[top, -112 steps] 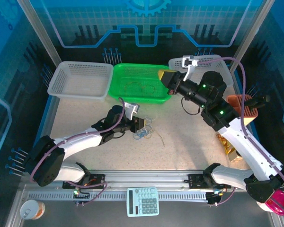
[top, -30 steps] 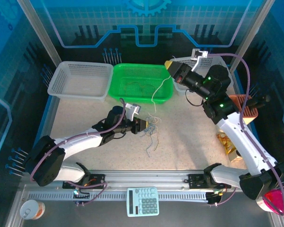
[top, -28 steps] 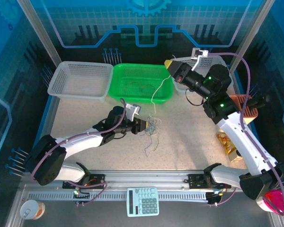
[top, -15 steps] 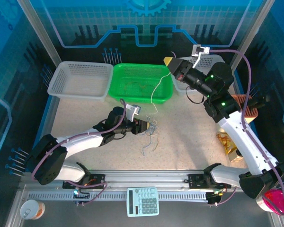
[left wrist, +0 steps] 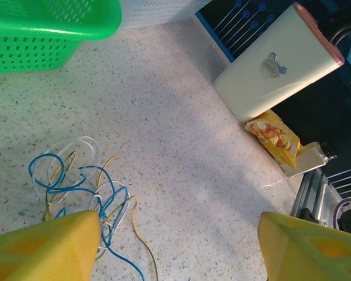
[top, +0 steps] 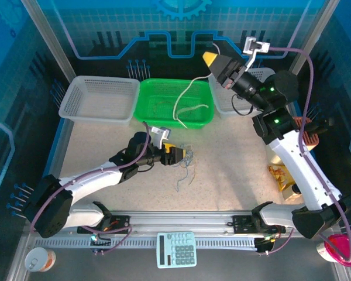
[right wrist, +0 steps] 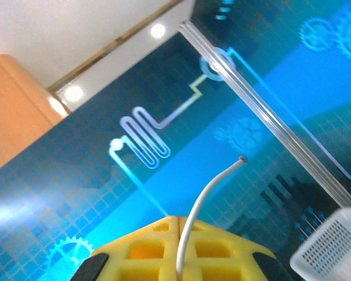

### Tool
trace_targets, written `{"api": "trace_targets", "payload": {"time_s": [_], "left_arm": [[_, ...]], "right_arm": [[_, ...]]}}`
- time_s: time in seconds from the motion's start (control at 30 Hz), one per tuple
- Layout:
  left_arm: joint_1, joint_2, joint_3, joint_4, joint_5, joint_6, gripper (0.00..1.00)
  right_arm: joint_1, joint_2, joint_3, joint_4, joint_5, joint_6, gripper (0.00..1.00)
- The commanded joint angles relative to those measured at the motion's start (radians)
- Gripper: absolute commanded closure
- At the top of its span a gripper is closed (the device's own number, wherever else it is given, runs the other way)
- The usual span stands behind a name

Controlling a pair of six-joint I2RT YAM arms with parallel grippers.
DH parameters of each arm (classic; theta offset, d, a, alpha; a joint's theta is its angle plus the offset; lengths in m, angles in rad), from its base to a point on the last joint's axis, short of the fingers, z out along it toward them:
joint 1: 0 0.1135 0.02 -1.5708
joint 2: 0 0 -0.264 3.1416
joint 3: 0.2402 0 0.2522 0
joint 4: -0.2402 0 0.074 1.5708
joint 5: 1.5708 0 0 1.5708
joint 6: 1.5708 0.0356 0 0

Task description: Untangle the cables

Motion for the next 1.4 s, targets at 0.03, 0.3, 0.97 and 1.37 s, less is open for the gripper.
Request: {"api": "trace_targets", "payload": {"time_s": [0.03,0.3,0.97,1.37], "left_arm": [[-0.006,-0.046,0.000,-0.013,-0.019,0.008,0.24],[-0.005,-0.112,0.008,-0.066,-0.064,0.012,0.19],[0.051,-0.229,0.119,-0.241,-0.266,0.028,0.01],[0.105,-0.181,0.137,-0.210,-0.228,0.010,0.01]], "right_arm": [[-0.024,-0.005,0.083,0.056,-0.020,-0.025,1.00],[-0.075,0.000,0.072,-0.010,-0.003,-0.083,1.00],[-0.196,0.120,0.093,-0.245,0.419,-0.479,1.00],[-0.200,0.365,0.136,-0.059,0.819,-0.603,1.00]]}}
